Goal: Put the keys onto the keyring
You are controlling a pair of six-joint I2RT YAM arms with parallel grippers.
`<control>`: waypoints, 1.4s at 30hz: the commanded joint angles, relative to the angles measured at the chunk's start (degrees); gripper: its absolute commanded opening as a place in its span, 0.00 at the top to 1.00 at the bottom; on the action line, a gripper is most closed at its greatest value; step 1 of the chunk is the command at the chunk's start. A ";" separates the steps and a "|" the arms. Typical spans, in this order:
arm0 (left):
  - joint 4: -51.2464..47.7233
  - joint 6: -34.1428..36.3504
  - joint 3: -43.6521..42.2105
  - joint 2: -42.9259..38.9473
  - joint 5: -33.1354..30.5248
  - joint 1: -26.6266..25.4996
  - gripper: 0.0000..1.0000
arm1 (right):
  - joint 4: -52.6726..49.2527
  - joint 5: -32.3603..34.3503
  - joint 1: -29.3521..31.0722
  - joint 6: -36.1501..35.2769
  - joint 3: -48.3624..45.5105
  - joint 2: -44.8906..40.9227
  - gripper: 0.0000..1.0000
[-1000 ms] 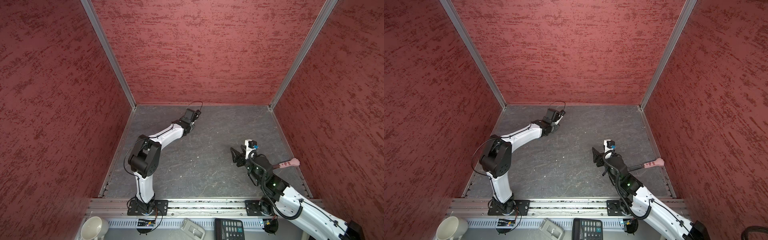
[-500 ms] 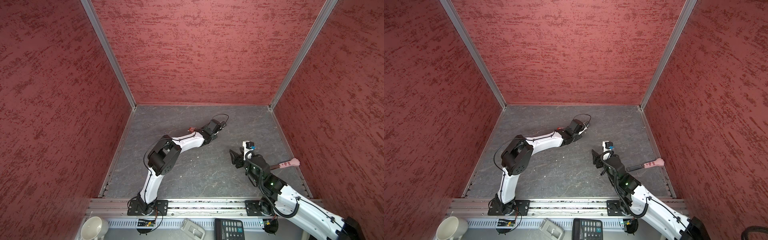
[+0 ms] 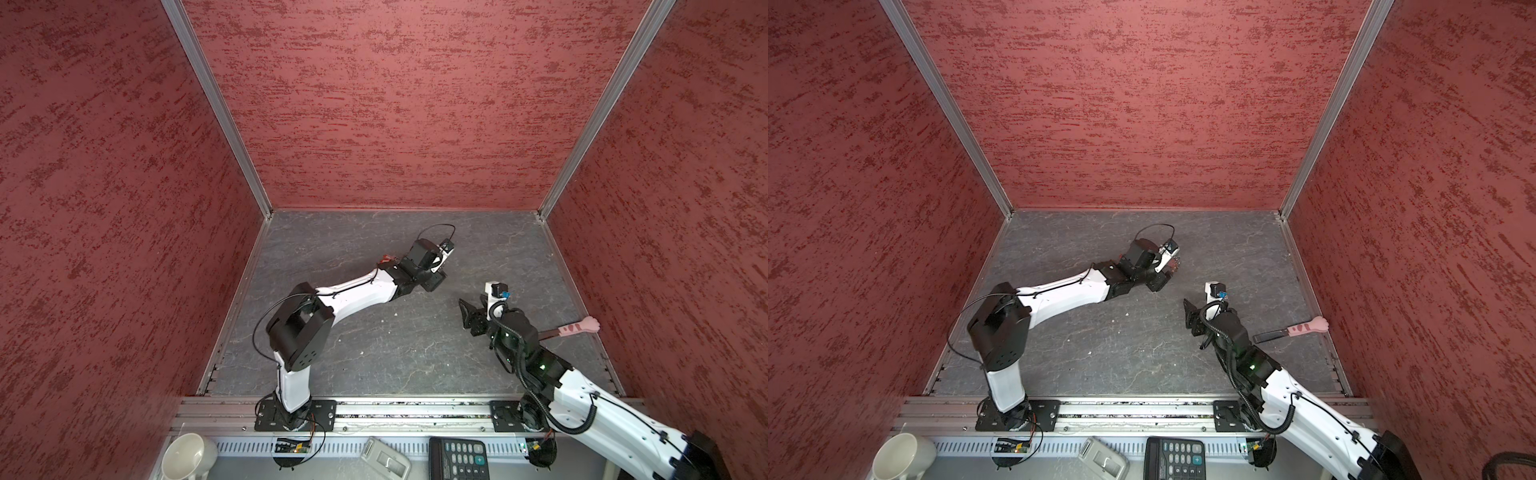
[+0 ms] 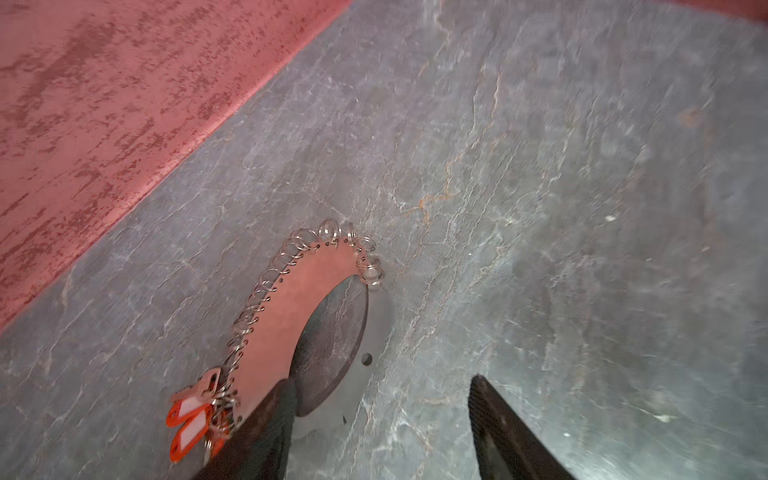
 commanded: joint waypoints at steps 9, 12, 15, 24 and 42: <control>10.35 -13.92 -33.23 -35.59 -10.13 15.06 0.00 | -3.14 21.34 -2.16 -4.32 5.48 -0.11 0.10; 13.27 -13.75 -42.30 -44.09 -14.40 23.30 0.00 | 9.78 21.36 -3.93 -15.44 2.27 2.93 0.08; 18.75 -11.84 -49.97 -47.74 -14.78 31.58 0.00 | 19.79 22.65 -7.67 -21.31 1.94 10.62 0.07; 40.94 -5.71 -58.31 -35.09 -1.05 41.94 0.00 | 35.76 15.95 -19.03 -24.18 3.79 31.88 0.01; 63.14 -12.01 -56.57 -16.54 16.05 51.17 0.00 | 53.67 -13.01 -39.42 -17.89 2.43 45.04 0.01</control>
